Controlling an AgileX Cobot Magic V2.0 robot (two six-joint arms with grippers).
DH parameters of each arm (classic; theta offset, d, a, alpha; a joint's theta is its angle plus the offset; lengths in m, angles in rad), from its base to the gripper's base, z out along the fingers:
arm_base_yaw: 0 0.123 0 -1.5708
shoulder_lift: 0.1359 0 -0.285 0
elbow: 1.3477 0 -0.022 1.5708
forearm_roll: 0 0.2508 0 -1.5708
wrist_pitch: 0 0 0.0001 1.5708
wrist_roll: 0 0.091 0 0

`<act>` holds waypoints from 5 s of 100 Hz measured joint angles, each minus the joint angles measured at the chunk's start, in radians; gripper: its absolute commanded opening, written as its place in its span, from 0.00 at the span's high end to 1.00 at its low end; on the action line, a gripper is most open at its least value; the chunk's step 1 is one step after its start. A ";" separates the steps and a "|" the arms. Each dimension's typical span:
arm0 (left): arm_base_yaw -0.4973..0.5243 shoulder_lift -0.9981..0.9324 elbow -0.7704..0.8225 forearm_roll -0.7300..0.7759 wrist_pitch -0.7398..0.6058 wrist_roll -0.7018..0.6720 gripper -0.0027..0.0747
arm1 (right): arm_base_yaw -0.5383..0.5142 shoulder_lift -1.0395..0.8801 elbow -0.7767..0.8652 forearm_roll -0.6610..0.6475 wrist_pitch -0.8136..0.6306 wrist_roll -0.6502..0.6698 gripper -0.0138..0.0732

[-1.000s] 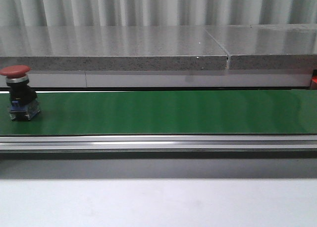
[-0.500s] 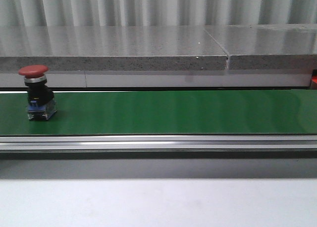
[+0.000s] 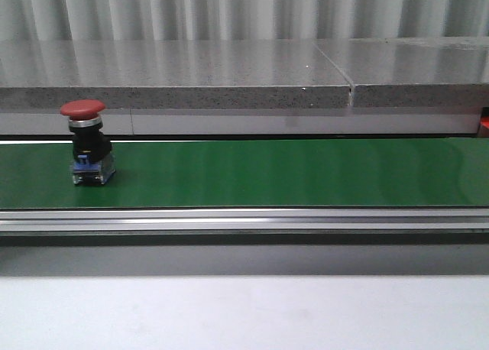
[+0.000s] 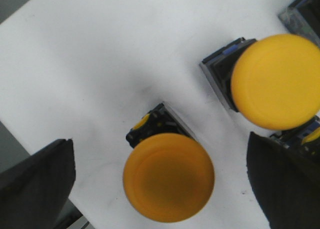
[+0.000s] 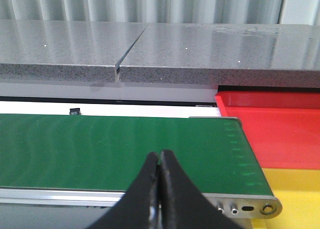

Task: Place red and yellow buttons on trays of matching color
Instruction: 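Move the left gripper to a yellow push-button and grasp it, then carry the yellow button onto the belt and open the left gripper, then grasp the red button at the belt's end with the right gripper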

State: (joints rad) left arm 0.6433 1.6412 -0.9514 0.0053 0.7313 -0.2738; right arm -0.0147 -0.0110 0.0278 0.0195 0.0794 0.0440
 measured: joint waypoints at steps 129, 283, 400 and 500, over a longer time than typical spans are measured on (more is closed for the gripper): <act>-0.148 -0.352 -0.001 -0.005 0.169 0.106 0.99 | 0.000 0.000 0.000 0.000 0.000 0.000 0.92; -0.515 0.045 -0.352 -0.036 0.272 0.239 0.11 | 0.000 0.000 0.000 0.000 0.000 0.000 0.92; -0.714 -0.904 0.296 -0.050 -0.257 0.257 0.19 | 0.000 0.000 0.000 0.000 -0.004 0.000 0.92; -0.714 -1.059 0.466 -0.050 -0.314 0.259 0.99 | 0.000 0.678 -0.696 0.000 0.612 0.000 0.92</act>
State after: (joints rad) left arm -0.0703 0.5821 -0.4858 -0.0449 0.4176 -0.0152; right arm -0.0147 0.6673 -0.6680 0.0195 0.6915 0.0440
